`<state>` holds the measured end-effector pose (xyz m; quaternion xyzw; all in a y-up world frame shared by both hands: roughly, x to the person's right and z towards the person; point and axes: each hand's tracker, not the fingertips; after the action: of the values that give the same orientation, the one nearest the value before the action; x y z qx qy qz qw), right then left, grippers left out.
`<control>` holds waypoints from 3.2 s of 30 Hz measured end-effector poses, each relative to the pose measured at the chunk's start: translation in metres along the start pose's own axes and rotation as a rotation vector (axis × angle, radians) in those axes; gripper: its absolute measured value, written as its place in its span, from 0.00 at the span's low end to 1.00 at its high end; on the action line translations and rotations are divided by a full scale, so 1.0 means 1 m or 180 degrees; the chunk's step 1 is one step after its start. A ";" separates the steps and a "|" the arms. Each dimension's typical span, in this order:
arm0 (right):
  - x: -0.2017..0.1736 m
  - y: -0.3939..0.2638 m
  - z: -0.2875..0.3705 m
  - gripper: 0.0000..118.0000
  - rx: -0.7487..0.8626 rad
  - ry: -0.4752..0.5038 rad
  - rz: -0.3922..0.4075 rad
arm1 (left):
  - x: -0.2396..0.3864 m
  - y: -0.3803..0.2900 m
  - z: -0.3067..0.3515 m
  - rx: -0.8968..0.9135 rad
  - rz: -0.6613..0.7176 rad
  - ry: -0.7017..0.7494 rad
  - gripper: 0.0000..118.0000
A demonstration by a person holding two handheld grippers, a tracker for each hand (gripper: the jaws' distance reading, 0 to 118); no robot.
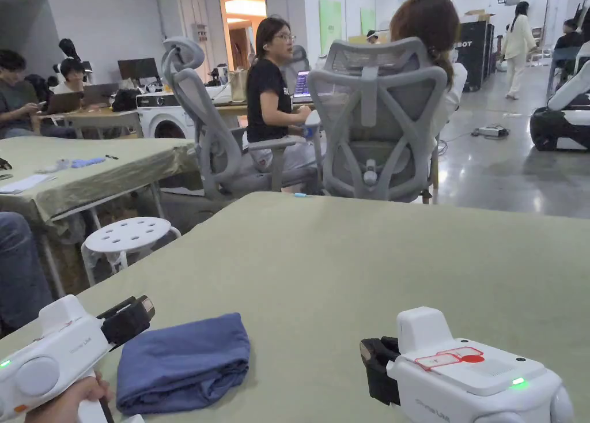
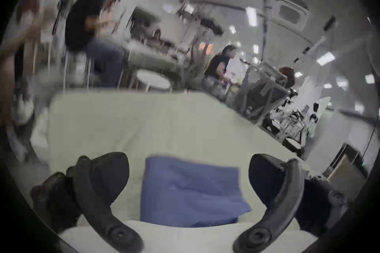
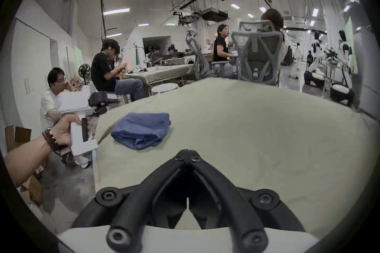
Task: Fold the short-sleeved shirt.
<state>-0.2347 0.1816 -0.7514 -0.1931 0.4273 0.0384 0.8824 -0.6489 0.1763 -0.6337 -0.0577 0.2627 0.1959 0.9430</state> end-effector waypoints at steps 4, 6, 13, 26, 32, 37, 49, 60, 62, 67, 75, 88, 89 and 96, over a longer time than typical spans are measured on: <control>0.010 0.039 0.043 0.00 0.0340 -0.0268 0.0112 | 0.086 0.016 0.048 0.0515 -0.0578 -0.0273 0.70; 0.018 0.054 0.066 0.00 0.0533 -0.0420 0.0129 | 0.131 0.015 0.069 0.0769 -0.0711 -0.0181 0.28; 0.041 0.053 0.103 0.00 0.0985 -0.1125 0.0237 | 0.214 -0.037 0.108 0.0688 -0.0872 0.0004 0.00; 0.119 -0.036 0.317 0.00 0.1542 -0.2286 -0.0017 | 0.334 -0.120 0.251 0.1119 -0.1395 -0.1236 0.00; 0.139 -0.112 0.386 0.00 0.1446 -0.2823 -0.0198 | 0.372 -0.193 0.270 0.0774 -0.1125 -0.1770 0.00; 0.127 -0.145 0.388 0.00 0.1313 -0.2971 0.0038 | 0.383 -0.232 0.281 0.0680 -0.1355 -0.1696 0.00; 0.152 -0.136 0.364 0.00 0.1290 -0.2920 -0.0057 | 0.393 -0.235 0.250 0.0580 -0.1426 -0.1458 0.00; 0.167 -0.139 0.368 0.00 0.1147 -0.3006 -0.0070 | 0.397 -0.233 0.253 0.0528 -0.1281 -0.1398 0.00; 0.169 -0.143 0.371 0.00 0.1155 -0.3001 -0.0193 | 0.400 -0.236 0.255 0.0528 -0.1307 -0.1486 0.00; 0.163 -0.139 0.378 0.99 0.1096 -0.2882 -0.0208 | 0.404 -0.239 0.249 0.0362 -0.1257 -0.1525 1.00; 0.177 -0.156 0.378 1.00 0.1149 -0.2876 -0.0076 | 0.406 -0.245 0.253 0.0362 -0.1313 -0.1522 1.00; 0.170 -0.148 0.375 1.00 0.1231 -0.2900 0.0011 | 0.411 -0.240 0.263 0.0557 -0.1290 -0.1560 1.00; 0.169 -0.147 0.375 1.00 0.1212 -0.2901 0.0014 | 0.411 -0.239 0.264 0.0557 -0.1296 -0.1572 1.00; 0.166 -0.146 0.374 1.00 0.1214 -0.2887 -0.0008 | 0.412 -0.239 0.266 0.0565 -0.1333 -0.1612 1.00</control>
<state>0.1810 0.1705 -0.6246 0.0076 -0.0009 0.0386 0.9992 -0.1040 0.1531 -0.6182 0.0224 0.0186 -0.0175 0.9994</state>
